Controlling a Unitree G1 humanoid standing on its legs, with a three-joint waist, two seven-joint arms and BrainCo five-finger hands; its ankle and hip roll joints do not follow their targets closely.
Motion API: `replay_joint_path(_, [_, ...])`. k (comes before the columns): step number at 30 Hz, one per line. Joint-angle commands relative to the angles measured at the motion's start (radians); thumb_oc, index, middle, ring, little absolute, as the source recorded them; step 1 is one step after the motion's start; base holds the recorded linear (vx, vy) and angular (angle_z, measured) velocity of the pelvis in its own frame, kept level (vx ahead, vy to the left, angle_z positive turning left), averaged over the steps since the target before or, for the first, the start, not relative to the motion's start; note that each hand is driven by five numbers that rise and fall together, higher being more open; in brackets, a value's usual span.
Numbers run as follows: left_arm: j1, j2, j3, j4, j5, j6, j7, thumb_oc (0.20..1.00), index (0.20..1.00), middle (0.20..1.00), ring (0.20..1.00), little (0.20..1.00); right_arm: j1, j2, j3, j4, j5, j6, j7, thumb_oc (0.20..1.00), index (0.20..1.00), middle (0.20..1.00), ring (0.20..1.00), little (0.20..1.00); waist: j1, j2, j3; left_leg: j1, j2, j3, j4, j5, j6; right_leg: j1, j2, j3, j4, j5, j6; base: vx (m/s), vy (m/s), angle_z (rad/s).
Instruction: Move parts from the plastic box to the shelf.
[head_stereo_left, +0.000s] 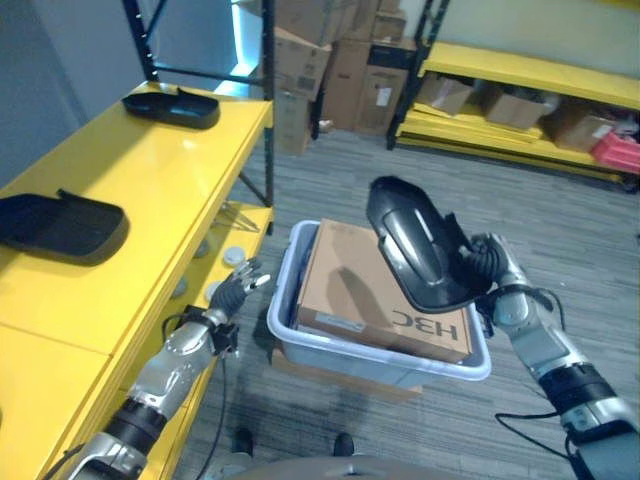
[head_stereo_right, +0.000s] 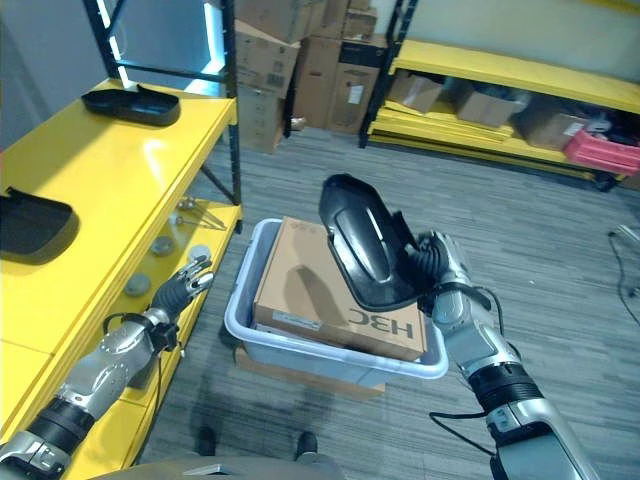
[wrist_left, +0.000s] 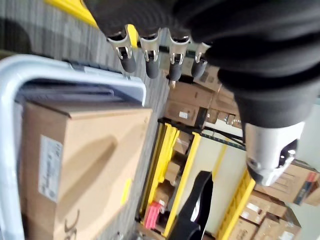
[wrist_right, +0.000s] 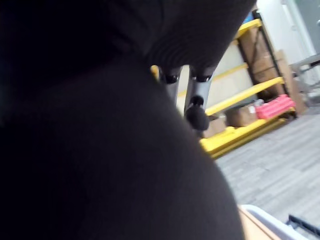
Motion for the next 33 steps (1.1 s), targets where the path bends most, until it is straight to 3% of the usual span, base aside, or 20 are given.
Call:
replay_joint_path(1, [-0.089,-0.039,-0.052,0.029,-0.139,0.031,0.01,1.0,1.0,1.0,1.0,1.0,-0.12,-0.136,-0.045,-0.009,-0.133,-0.103,-0.053,0.2,0.2,0.2,0.2,0.2,0.017,0.059,-0.017,0.05,0.031,0.031,-0.001,-0.05,0.0,0.035,0.018,-0.006,0.01,-0.018,0.026,0.0,0.003,-0.08])
replay_joint_path(5, [-0.142,-0.065,-0.07,-0.051,-0.248,0.029,0.035,1.0,1.0,1.0,1.0,1.0,-0.185,-0.173,-0.005,-0.105,-0.215,-0.198,-0.101,0.2,0.2,0.2,0.2,0.2,0.0,0.059,-0.03,0.061,0.032,0.038,-0.001,-0.059,0.002,0.041,0.024,0.002,0.009,-0.027,0.026,-0.01,0.01,-0.13])
replay_joint_path(9, [-0.194,-0.088,-0.083,-0.074,-0.279,0.03,0.058,1.0,1.0,1.0,1.0,1.0,-0.249,-0.176,0.031,-0.167,-0.221,-0.247,-0.115,0.2,0.2,0.2,0.2,0.2,-0.014,0.063,-0.041,0.069,0.033,0.044,-0.001,-0.067,-0.001,0.042,0.027,0.012,0.008,-0.032,0.028,-0.01,0.018,-0.06])
replay_joint_path(20, [-0.258,-0.13,-0.123,-0.068,-0.29,0.057,0.105,1.0,1.0,1.0,1.0,1.0,-0.343,-0.102,0.13,-0.194,-0.217,-0.312,-0.139,0.2,0.2,0.2,0.2,0.2,-0.016,0.071,-0.049,0.077,0.03,0.04,-0.001,-0.08,0.003,0.044,0.031,0.02,0.009,-0.042,0.028,0.0,0.005,-0.02])
replay_joint_path(33, [-0.279,-0.174,-0.116,-0.051,-0.378,-0.029,0.107,1.0,1.0,1.0,1.0,1.0,-0.328,0.019,0.214,-0.271,-0.115,-0.403,-0.062,0.2,0.2,0.2,0.2,0.2,-0.009,0.078,-0.047,0.078,0.026,0.035,-0.001,-0.086,0.006,0.046,0.03,0.02,0.009,-0.047,0.026,0.0,0.008,-0.03])
